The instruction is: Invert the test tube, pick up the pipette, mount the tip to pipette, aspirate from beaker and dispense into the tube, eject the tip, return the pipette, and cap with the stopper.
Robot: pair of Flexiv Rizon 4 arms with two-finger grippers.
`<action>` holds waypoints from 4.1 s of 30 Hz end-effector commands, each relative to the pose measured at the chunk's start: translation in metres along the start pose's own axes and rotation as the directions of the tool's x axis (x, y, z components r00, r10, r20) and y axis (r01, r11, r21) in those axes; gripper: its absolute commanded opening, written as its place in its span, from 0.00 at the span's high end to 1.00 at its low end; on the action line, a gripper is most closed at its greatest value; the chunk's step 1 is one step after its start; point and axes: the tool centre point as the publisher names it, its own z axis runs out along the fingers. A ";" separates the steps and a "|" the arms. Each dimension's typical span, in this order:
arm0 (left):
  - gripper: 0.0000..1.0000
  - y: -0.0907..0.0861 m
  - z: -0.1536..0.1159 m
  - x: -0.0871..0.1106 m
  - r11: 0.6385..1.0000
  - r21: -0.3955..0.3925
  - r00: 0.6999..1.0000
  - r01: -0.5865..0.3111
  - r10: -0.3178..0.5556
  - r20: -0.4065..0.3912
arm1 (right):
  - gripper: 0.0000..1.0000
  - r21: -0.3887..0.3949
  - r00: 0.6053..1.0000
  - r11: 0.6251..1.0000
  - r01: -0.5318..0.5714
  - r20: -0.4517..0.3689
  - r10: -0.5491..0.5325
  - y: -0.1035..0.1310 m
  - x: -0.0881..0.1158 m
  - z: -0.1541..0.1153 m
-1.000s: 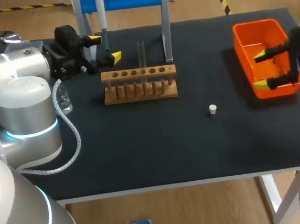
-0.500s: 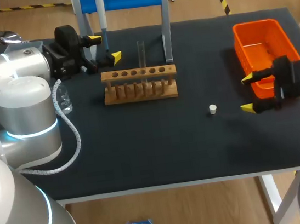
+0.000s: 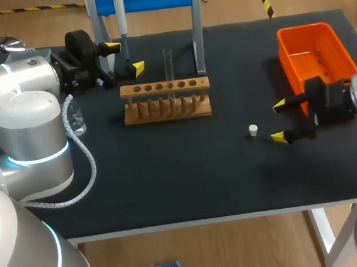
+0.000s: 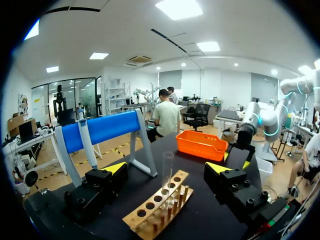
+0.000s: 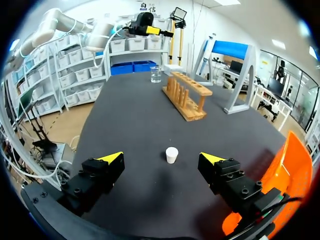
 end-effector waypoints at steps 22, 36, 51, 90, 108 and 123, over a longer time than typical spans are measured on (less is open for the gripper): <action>0.00 0.000 0.001 0.001 1.000 0.001 1.000 0.001 -0.001 0.003 | 0.48 0.025 1.000 1.000 -0.012 -0.003 0.012 -0.008 -0.009 0.051; 0.00 0.000 0.001 0.001 1.000 0.001 1.000 0.001 -0.001 0.003 | 0.36 0.032 1.000 0.999 -0.007 0.004 0.007 -0.007 -0.014 0.059; 0.00 0.000 0.001 0.001 1.000 0.001 1.000 0.001 -0.001 0.003 | 0.33 0.039 1.000 0.999 -0.012 0.007 0.011 -0.008 -0.018 0.068; 0.00 0.000 0.001 0.001 1.000 0.001 1.000 0.001 -0.001 0.003 | 1.00 0.047 1.000 0.999 -0.026 0.010 0.026 -0.014 -0.018 0.074; 0.00 0.000 0.001 0.001 1.000 0.001 1.000 0.001 -0.001 0.003 | 1.00 0.035 1.000 0.999 -0.029 0.012 0.028 -0.008 -0.019 0.069; 0.00 0.000 0.001 0.001 1.000 0.001 1.000 0.001 -0.001 0.003 | 1.00 -0.003 1.000 1.000 0.008 0.019 -0.008 0.052 -0.021 0.019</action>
